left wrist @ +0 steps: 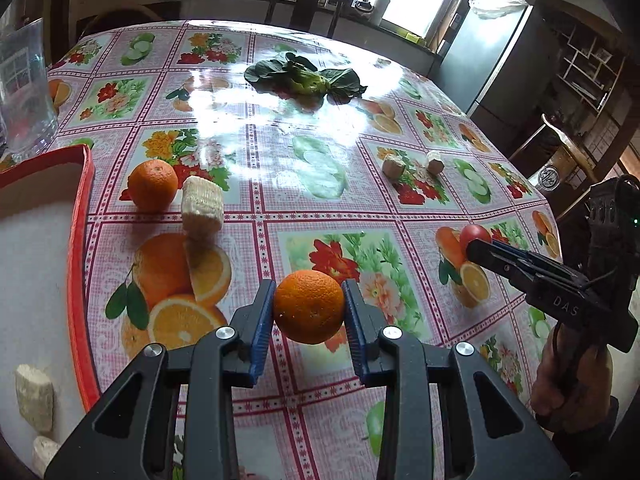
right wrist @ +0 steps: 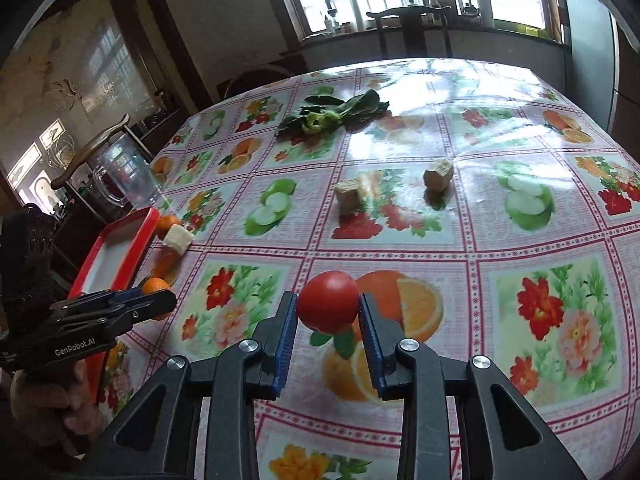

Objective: Organize fruits
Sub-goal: 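Grasp the orange with the left gripper while the right grasps the tomato, then carry the orange and tomato over the tray with both grippers, then lower the orange and tomato into the tray and open both grippers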

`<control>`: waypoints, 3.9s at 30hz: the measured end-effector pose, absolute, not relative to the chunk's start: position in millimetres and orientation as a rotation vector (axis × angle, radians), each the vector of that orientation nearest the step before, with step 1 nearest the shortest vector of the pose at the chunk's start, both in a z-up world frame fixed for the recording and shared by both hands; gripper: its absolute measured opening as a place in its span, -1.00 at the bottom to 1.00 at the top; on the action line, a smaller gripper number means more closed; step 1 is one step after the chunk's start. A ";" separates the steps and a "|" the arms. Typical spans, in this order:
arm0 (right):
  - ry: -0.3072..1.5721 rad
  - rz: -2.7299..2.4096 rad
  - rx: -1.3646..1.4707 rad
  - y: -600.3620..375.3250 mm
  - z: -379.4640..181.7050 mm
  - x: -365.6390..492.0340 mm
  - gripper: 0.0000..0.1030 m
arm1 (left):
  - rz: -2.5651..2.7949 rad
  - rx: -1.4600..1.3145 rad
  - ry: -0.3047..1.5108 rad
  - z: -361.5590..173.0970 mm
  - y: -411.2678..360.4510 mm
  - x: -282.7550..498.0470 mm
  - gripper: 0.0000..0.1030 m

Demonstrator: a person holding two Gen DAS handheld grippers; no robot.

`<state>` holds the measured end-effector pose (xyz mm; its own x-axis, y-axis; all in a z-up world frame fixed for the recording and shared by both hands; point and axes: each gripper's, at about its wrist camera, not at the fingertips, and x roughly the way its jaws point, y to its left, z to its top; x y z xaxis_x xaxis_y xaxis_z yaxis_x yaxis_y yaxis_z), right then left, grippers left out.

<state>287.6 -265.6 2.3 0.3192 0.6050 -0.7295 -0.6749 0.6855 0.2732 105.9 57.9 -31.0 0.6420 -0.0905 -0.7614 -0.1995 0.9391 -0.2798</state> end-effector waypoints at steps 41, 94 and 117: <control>0.911 1.152 -0.144 -152.5 37.9 139.7 -0.39 | 0.285 -0.417 0.711 9.2 150.3 -48.2 -0.40; 0.977 1.266 -0.344 2.9 0.1 127.6 -0.39 | 0.428 -0.491 0.784 -19.7 270.1 -31.6 -0.40; 0.955 1.261 -0.349 -15.2 8.4 129.2 -0.20 | 0.466 -0.504 0.893 -35.2 268.3 -27.8 -0.34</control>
